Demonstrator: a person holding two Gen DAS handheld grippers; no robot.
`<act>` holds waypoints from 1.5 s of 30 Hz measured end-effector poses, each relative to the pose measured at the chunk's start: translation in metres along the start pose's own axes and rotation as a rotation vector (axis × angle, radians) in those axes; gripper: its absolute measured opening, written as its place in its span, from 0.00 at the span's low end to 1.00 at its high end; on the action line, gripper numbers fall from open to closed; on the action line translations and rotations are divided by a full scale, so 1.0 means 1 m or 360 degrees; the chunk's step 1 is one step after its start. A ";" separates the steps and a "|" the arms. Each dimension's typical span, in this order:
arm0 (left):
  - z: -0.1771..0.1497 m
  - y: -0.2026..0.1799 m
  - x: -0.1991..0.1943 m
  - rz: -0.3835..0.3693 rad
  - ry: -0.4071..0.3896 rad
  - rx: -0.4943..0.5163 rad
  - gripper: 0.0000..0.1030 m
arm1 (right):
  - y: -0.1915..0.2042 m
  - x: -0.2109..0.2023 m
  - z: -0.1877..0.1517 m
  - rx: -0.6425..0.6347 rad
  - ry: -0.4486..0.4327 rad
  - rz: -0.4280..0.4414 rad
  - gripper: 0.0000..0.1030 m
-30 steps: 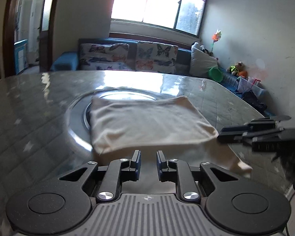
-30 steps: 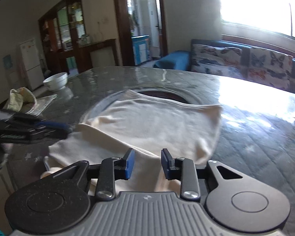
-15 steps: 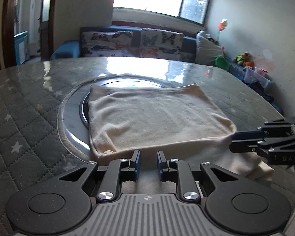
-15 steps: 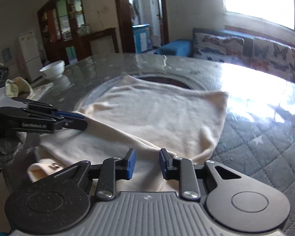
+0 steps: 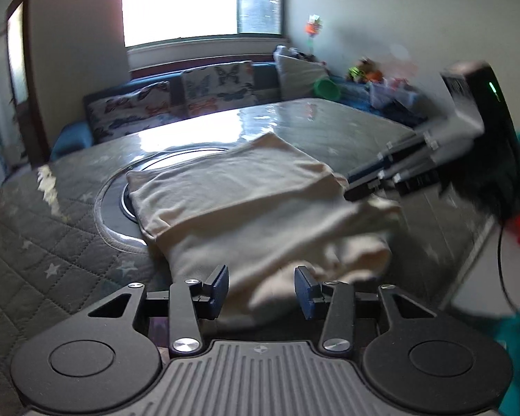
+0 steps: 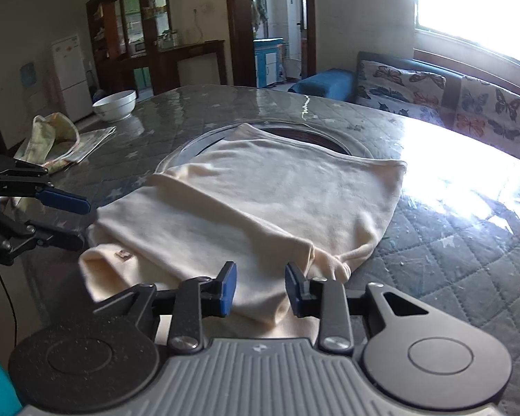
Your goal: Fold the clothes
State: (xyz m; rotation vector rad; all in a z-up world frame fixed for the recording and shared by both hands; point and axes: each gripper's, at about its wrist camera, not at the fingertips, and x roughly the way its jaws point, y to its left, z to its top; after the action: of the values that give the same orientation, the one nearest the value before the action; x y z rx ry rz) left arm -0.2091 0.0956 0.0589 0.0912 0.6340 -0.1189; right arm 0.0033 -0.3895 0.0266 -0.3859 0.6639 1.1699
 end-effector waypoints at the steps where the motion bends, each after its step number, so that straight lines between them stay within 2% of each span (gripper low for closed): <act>1: -0.002 -0.003 0.001 -0.0002 0.0001 0.0035 0.44 | 0.001 -0.002 -0.001 -0.0013 0.0009 0.0000 0.33; 10: -0.015 -0.027 0.026 -0.0008 -0.0032 0.0362 0.44 | 0.010 -0.021 -0.010 -0.0109 0.0041 -0.0006 0.39; 14: -0.016 -0.028 0.033 -0.0019 -0.0047 0.0376 0.42 | 0.012 -0.024 -0.012 -0.0138 0.0055 0.0005 0.41; 15: -0.015 -0.028 0.034 -0.0022 -0.0057 0.0377 0.36 | 0.014 -0.024 -0.013 -0.0153 0.0063 0.0008 0.42; 18: -0.012 -0.024 0.036 -0.0034 -0.0091 0.0337 0.15 | 0.017 -0.025 -0.015 -0.0190 0.0075 0.0021 0.47; 19: -0.010 -0.022 0.036 -0.0034 -0.0101 0.0313 0.11 | 0.019 -0.027 -0.016 -0.0207 0.0077 0.0023 0.47; 27: 0.014 0.008 0.036 -0.0037 -0.0173 0.0048 0.09 | 0.026 -0.035 -0.018 -0.0281 0.0047 0.0080 0.54; 29: 0.019 0.012 0.037 -0.0044 -0.0186 0.0017 0.09 | 0.028 -0.035 -0.017 -0.0302 0.0024 0.0085 0.57; 38: 0.020 0.015 0.036 -0.0061 -0.0179 -0.0015 0.09 | 0.039 -0.010 -0.013 -0.0435 -0.0051 0.0074 0.57; 42: 0.018 0.015 0.035 -0.0069 -0.0168 -0.0022 0.09 | 0.051 0.006 -0.015 -0.0551 -0.0009 0.0066 0.47; 44: 0.017 0.014 0.035 -0.0074 -0.0160 -0.0017 0.09 | 0.054 0.011 -0.016 -0.0571 0.0011 0.0042 0.34; 45: 0.016 0.014 0.035 -0.0074 -0.0155 -0.0013 0.09 | 0.053 0.012 -0.014 -0.0552 0.0016 0.0058 0.19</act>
State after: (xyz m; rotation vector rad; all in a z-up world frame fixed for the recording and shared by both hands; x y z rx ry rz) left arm -0.1697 0.1042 0.0511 0.0623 0.5396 -0.1645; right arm -0.0478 -0.3706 0.0112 -0.6743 0.4773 1.3214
